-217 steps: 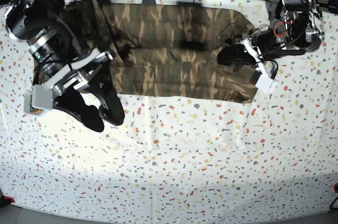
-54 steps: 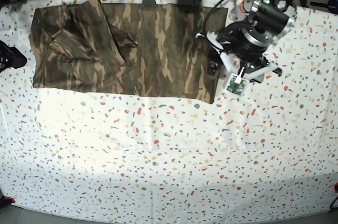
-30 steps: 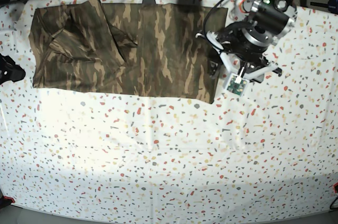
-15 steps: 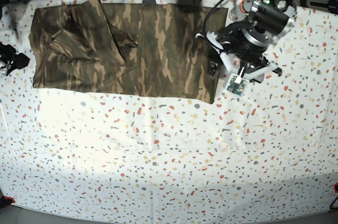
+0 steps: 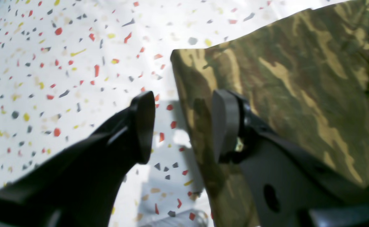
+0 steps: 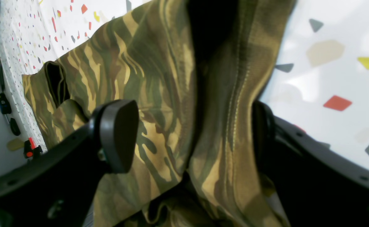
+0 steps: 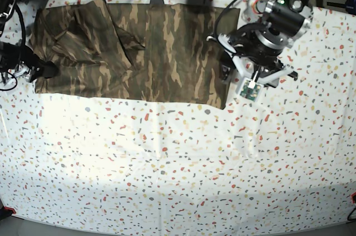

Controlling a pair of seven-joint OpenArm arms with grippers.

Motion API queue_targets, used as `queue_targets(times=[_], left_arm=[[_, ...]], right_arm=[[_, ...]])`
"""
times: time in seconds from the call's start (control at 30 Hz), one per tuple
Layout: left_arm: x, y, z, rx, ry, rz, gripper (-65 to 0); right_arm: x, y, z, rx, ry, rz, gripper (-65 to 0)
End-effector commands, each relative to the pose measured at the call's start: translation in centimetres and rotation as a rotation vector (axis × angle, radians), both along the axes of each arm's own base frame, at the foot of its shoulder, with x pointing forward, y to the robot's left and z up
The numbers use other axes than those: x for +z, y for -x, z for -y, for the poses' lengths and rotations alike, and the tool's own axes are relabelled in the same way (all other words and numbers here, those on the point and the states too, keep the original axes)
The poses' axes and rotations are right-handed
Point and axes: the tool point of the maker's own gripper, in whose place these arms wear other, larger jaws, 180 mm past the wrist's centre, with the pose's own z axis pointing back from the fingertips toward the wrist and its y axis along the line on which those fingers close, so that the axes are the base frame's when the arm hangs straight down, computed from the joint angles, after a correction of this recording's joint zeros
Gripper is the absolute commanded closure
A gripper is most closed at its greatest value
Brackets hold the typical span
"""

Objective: Fold the T-shirt properly
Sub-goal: 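Smooth the folded shirt's collar end with the right gripper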

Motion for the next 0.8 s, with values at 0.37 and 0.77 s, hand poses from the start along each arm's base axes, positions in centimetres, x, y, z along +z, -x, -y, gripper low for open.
queue_targets(times=[0.37, 0.77], left_arm=[[1.2, -0.5, 0.1, 0.001, 0.019, 0.046, -28.5], [1.2, -0.5, 0.2, -0.002, 0.026, 0.045, -28.5]], right_arm=[[-0.4, 6.0, 3.4, 0.007, 0.061, -0.139, -46.8], [-2.1, 6.1, -1.4, 0.133, -0.038, -0.181, -39.7]])
